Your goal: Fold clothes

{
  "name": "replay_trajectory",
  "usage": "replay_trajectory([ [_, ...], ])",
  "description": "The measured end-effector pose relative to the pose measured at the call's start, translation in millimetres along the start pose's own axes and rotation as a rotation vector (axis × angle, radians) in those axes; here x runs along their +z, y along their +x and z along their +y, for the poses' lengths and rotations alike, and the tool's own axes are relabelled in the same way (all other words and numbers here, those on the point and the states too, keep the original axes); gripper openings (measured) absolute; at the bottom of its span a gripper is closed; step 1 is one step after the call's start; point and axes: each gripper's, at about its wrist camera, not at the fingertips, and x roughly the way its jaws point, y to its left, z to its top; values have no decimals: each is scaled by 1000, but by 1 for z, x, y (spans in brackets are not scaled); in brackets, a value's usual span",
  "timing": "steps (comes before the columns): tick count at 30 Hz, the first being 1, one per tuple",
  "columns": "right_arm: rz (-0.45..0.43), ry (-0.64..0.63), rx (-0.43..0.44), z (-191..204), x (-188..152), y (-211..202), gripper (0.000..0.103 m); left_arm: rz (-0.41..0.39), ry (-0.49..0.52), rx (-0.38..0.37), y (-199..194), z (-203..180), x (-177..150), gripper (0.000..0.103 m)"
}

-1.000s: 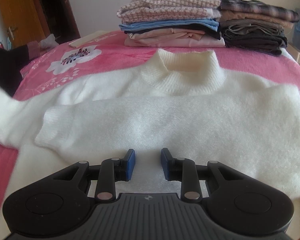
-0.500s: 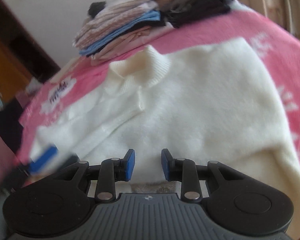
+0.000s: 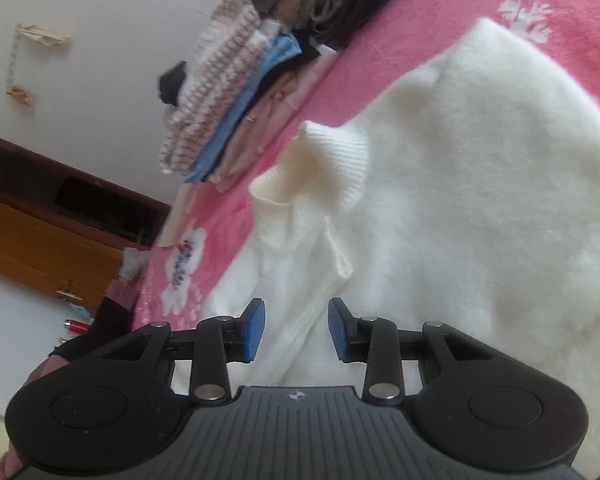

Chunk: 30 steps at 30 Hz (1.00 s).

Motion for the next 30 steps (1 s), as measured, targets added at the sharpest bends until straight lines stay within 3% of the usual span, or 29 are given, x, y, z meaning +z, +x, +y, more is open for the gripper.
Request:
replay_trajectory([
  [2, 3, 12, -20, -1, 5, 7, 37, 35, -23, -7, 6, 0, -4, 46],
  [8, 20, 48, -77, -7, 9, 25, 37, 39, -68, -26, 10, 7, -6, 46],
  [14, 9, 67, -67, -8, 10, 33, 34, 44, -80, -24, 11, 6, -8, 47],
  [16, 4, 65, -71, -8, 12, 37, 30, 45, -77, -22, 11, 6, -9, 47],
  [18, -2, 61, -74, -7, 11, 37, 13, 45, -78, -23, 10, 6, -9, 47],
  [21, -11, 55, -79, -7, 11, 38, 7, 44, -85, -25, 10, 7, -9, 47],
  [30, -216, -234, -29, 50, 12, -47, 7, 48, -88, -20, 9, 6, -10, 47],
])
